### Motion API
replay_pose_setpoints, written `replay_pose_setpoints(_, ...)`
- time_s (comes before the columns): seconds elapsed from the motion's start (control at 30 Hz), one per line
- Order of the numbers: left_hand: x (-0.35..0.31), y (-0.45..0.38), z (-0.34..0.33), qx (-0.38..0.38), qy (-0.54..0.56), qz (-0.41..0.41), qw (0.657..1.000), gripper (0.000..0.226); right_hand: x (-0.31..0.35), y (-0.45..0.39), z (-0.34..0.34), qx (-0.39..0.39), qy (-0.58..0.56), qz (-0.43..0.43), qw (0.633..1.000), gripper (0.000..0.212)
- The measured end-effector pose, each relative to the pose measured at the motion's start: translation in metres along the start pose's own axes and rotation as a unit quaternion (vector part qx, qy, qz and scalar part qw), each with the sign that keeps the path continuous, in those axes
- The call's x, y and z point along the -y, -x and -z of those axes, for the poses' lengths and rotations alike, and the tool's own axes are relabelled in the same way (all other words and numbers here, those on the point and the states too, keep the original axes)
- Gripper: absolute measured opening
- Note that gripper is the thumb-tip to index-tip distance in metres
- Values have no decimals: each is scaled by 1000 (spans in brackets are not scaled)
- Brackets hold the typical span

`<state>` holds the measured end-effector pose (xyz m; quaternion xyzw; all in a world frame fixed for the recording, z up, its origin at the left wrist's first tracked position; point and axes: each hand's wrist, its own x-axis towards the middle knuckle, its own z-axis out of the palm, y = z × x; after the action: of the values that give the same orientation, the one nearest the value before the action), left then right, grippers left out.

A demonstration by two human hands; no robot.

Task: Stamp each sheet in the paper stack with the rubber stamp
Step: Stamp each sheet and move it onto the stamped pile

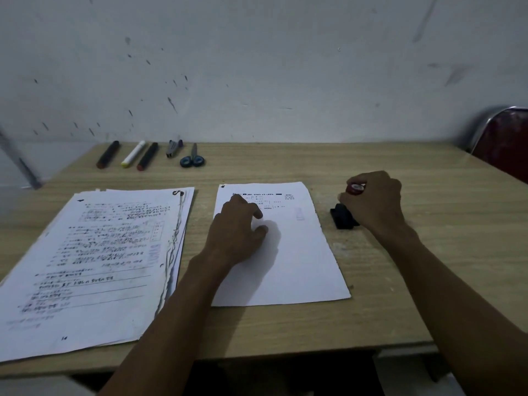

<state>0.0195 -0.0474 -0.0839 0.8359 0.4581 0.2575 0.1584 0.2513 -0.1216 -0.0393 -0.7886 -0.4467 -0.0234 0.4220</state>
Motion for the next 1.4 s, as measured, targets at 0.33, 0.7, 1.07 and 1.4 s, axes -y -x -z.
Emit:
replay_pose_setpoints(0.33, 7, 5, -1, 5, 0, 16, 1000, 26, 5, 2, -9, 10, 5, 0, 1000, 20)
replay_pose_setpoints(0.7, 6, 7, 1, -6, 12, 21, 1000, 29, -6, 13, -19, 16, 12, 31, 999, 30)
replay_pose_setpoints(1.07, -10, 17, 21, 25, -115, 257, 959, 79, 11, 57, -18, -71, 21, -24, 997, 52)
replay_pose_setpoints(1.4, -13, 4, 28, -2, 9, 304, 953, 103, 26, 92, -32, 128, 191, -26, 973, 56)
